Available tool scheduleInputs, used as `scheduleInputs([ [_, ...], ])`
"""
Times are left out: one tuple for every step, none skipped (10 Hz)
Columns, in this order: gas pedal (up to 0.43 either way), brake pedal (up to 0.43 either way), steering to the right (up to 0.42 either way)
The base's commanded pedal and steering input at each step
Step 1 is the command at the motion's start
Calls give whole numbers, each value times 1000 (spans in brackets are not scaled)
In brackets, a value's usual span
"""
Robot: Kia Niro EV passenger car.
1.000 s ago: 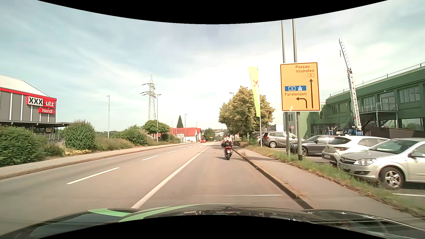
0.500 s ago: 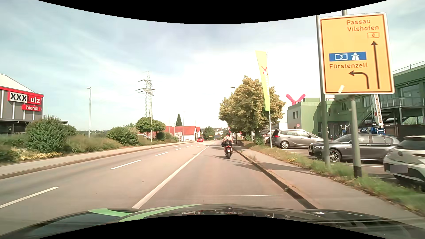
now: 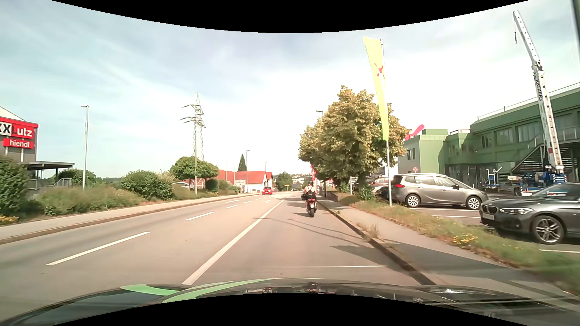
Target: Follow the waypoints while adhering to traffic rules and regulations
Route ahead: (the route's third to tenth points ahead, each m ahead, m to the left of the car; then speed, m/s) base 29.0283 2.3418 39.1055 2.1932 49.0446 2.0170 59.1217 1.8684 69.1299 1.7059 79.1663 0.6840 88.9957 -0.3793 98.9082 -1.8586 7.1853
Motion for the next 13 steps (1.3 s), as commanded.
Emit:
scheduleInputs([
  [20,0,5],
  [20,0,5],
  [20,0,5],
  [20,0,6],
  [20,0,5],
  [20,0,5],
  [20,0,5],
  [20,0,6],
  [20,0,5],
  [20,0,5],
  [28,0,5],
  [28,0,5],
  [28,0,5],
])
